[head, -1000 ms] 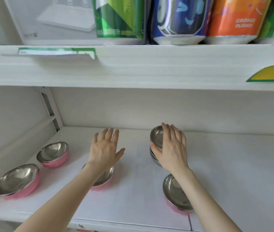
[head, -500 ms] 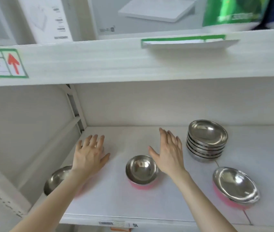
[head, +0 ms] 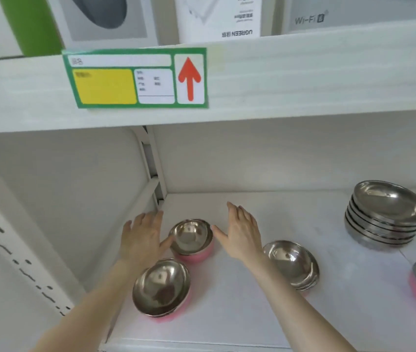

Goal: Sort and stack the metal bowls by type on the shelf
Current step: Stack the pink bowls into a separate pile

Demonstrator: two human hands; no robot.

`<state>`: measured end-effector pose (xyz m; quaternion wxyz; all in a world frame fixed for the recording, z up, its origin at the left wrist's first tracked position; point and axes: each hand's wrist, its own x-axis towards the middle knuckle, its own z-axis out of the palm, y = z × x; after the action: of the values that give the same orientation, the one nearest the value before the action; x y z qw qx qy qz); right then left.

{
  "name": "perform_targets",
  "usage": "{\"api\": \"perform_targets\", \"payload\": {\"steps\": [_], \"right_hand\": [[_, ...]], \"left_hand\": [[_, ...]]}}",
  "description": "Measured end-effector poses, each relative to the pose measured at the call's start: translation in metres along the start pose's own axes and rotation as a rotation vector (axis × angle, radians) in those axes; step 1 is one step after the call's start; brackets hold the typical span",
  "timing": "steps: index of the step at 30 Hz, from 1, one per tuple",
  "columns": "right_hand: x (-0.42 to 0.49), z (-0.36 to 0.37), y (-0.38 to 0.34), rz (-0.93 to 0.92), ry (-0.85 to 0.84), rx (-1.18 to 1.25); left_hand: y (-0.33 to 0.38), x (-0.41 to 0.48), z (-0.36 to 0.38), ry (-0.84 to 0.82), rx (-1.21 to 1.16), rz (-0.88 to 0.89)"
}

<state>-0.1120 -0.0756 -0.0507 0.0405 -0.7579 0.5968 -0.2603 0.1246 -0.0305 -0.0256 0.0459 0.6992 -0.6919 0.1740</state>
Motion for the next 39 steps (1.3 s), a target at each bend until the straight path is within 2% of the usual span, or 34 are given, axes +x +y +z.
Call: {"api": "perform_targets", "payload": {"steps": [7, 12, 15, 21, 29, 39], "right_hand": [[0.005, 0.046, -0.022, 0.206, -0.213, 0.147], [0.008, 0.065, -0.012, 0.355, -0.314, 0.295], [0.008, 0.070, -0.011, 0.378, -0.338, 0.451], [0.009, 0.071, -0.022, 0.386, -0.309, 0.577], [0.017, 0.024, -0.021, 0.295, -0.211, 0.596], [0.003, -0.051, 0.027, 0.254, -0.133, 0.596]], "left_hand": [[-0.007, 0.021, 0.042, -0.180, -0.164, -0.002], [0.004, 0.030, 0.066, -0.404, -0.490, -0.054], [0.007, 0.030, 0.071, -0.462, -0.729, -0.067], [0.009, 0.036, 0.067, -0.470, -0.790, -0.073], [0.016, 0.051, 0.031, -0.369, -0.920, -0.021], [0.081, 0.052, -0.027, -0.324, -0.958, 0.015]]}}
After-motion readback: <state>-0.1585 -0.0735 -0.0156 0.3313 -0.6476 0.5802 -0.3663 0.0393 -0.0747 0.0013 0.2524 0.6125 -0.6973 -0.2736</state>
